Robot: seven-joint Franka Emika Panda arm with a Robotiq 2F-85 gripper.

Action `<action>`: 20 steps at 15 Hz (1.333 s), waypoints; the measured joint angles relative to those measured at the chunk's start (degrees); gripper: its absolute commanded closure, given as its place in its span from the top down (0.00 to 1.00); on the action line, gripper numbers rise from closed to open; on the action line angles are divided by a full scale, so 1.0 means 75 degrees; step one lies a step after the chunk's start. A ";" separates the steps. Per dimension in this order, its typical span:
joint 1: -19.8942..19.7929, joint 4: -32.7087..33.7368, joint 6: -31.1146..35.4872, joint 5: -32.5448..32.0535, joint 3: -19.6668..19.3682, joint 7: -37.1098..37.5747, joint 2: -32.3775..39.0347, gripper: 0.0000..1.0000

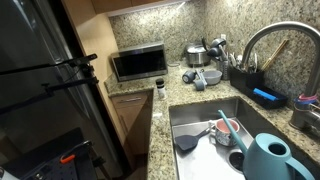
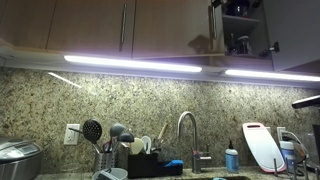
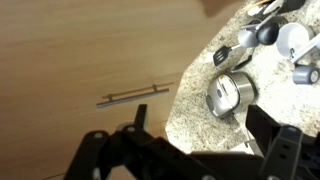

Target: Close the right door of the top cabinet.

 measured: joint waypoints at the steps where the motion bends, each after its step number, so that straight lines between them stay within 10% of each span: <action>1: 0.0260 -0.0291 -0.0008 0.0000 -0.0030 -0.0025 -0.0203 1.00; 14: 0.3575 -0.2253 -0.1379 0.0849 -0.0614 -0.1548 -0.3182 1.00; 20: 0.3839 -0.2319 -0.1579 0.0960 -0.0623 -0.1630 -0.3591 1.00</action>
